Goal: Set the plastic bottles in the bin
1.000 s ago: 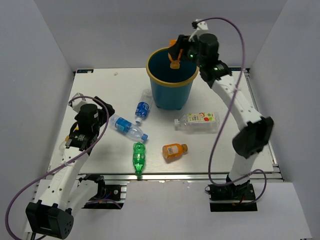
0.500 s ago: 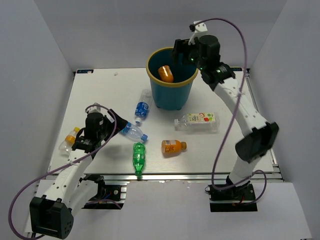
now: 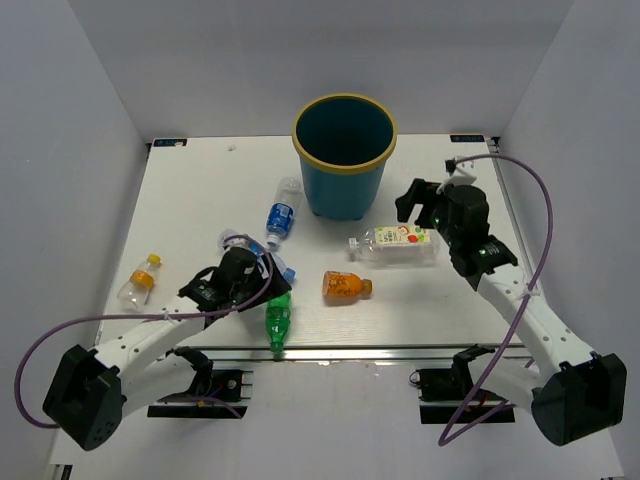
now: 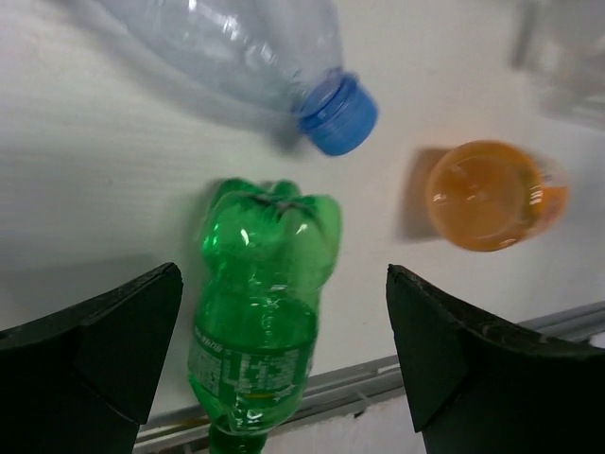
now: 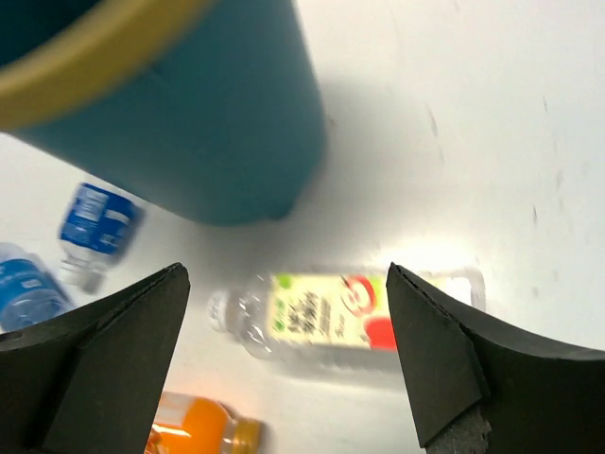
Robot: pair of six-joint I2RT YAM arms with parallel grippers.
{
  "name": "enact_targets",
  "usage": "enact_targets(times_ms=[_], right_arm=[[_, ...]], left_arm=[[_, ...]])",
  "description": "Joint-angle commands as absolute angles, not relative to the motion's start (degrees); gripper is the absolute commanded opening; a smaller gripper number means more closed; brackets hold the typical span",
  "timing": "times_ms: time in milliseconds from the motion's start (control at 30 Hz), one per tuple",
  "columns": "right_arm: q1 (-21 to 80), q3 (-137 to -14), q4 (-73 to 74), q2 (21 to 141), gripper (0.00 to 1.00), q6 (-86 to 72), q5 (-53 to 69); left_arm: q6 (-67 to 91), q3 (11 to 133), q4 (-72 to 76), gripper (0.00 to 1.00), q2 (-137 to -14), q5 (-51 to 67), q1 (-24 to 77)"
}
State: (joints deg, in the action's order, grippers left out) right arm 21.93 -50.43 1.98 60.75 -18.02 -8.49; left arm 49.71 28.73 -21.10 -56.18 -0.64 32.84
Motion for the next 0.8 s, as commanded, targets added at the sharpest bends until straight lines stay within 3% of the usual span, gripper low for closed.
enact_targets(times_ms=[0,267,433,600,767], right_arm=[[19.25,-46.86,-1.68,57.14,0.89,-23.2,-7.03],[16.35,-39.38,1.24,53.53,0.89,-21.54,-7.82],[15.03,-37.44,3.34,53.61,0.89,-23.11,-15.2],[14.68,-35.86,1.77,52.21,0.89,-22.85,-17.93],[14.5,-34.1,0.88,50.72,0.89,-22.59,-21.79]], left_arm=[[53.08,29.26,-25.39,0.98,-59.31,-9.3,37.25],[54.31,30.94,-24.36,0.98,-68.28,-12.74,44.73],[55.81,33.57,-24.6,0.96,-72.33,-14.49,46.75],[55.28,38.57,-30.4,0.59,-70.14,-17.48,47.81],[53.71,42.88,-35.24,0.43,-65.92,-24.41,48.43]])
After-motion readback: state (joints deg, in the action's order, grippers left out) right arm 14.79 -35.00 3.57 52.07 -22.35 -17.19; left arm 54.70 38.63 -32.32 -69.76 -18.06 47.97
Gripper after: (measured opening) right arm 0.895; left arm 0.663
